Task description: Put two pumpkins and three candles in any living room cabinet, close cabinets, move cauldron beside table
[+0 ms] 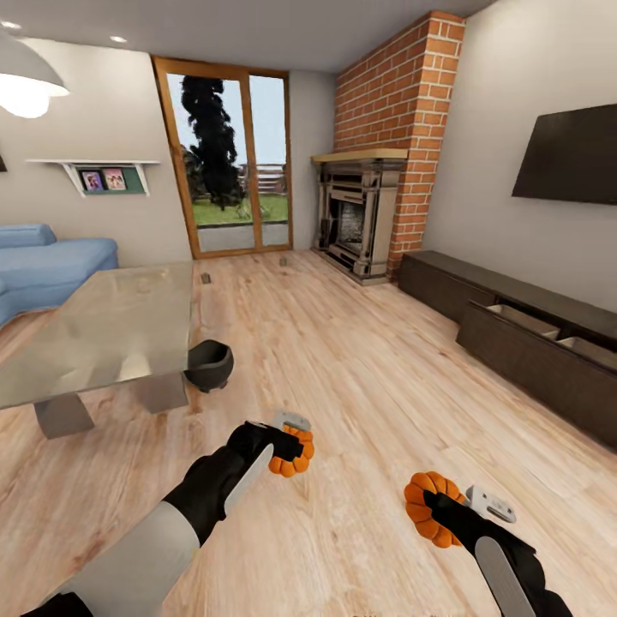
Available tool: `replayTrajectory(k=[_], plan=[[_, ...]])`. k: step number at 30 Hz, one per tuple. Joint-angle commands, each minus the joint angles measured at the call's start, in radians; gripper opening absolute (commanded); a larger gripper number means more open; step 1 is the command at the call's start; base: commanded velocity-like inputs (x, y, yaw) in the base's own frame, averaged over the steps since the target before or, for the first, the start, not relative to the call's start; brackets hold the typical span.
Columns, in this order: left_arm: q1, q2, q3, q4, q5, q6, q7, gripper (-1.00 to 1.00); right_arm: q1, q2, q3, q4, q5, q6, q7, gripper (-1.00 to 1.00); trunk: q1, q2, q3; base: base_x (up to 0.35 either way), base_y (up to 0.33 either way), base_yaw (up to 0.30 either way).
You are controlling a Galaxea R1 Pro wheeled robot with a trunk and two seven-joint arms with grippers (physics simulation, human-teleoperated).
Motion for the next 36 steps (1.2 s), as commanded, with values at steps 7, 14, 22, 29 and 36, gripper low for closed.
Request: replayTrajectory(k=[7, 14, 22, 29, 36], plan=[[-0.001, 0.0, -0.006, -0.002, 0.008, 0.004, 0.009, -1.0, -0.001, -0.001, 0.0, -0.002, -0.01, 0.0, -0.007, -1.0, 0.0, -0.001, -0.001, 0.0, -0.3, -0.271], [-0.001, 0.0, -0.008, -0.003, 0.008, 0.004, 0.009, -1.0, -0.001, -0.001, 0.0, -0.002, -0.01, 0.0, -0.007, -1.0, 0.0, -0.001, -0.001, 0.0, -0.3, -0.262], [-0.001, 0.0, -0.009, -0.002, 0.008, 0.003, 0.009, -1.0, -0.001, 0.0, 0.002, -0.002, -0.01, 0.0, -0.007, -1.0, 0.0, -0.001, -0.001, 0.096, -0.243, -0.261], [-0.001, 0.0, -0.009, -0.002, 0.008, 0.003, 0.009, -1.0, -0.001, 0.0, 0.002, -0.002, -0.01, 0.0, -0.007, -1.0, 0.0, -0.001, -0.001, 0.174, -0.196, -0.258], [-0.001, 0.001, -0.008, -0.003, 0.009, 0.003, 0.005, -1.0, -0.001, -0.001, 0.001, -0.002, -0.011, 0.0, -0.007, -1.0, 0.0, -0.001, -0.001, 0.137, -0.163, -0.254]])
